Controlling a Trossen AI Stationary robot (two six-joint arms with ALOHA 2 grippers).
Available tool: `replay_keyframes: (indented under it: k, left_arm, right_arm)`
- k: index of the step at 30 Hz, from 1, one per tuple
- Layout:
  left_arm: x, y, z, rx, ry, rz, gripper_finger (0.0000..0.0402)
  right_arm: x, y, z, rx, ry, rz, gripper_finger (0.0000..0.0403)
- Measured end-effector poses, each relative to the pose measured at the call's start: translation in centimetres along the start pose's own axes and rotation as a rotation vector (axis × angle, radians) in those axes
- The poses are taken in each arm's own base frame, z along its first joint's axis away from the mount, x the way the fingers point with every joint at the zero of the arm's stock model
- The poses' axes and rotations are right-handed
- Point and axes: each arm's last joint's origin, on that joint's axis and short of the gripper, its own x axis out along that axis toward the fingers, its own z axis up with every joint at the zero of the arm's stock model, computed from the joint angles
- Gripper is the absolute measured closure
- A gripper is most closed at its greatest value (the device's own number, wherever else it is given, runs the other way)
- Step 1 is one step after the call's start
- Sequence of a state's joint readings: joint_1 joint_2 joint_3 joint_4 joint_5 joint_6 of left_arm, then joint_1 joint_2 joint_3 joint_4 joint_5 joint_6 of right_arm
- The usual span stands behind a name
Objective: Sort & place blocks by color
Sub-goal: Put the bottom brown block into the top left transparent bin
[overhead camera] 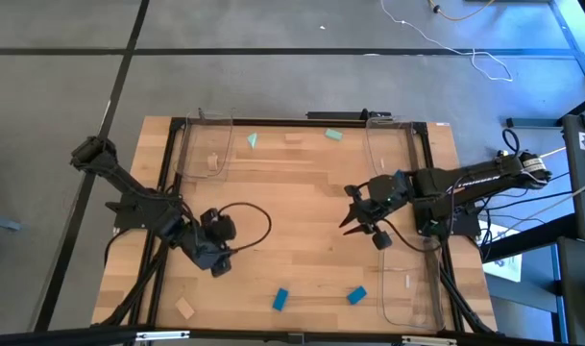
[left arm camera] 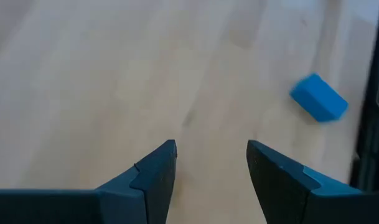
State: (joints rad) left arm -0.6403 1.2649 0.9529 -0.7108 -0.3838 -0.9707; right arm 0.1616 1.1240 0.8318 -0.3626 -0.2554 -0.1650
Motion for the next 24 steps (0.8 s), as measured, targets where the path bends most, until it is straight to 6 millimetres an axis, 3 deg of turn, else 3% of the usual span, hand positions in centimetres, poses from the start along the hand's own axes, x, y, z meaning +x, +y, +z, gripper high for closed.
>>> replay_keyframes:
  k: [9,24]
  left_arm:
    - [-0.3,-1.8,-3.0,0.154,0.195,-0.121,0.0213]
    - [-1.0,-4.9,-10.6,0.656,0.433,-0.273,0.0213]
  right_arm:
    - [0.0,0.1,0.0,0.001,0.000,0.003,0.0302]
    - [0.0,0.1,0.0,0.002,0.001,0.003,0.0302]
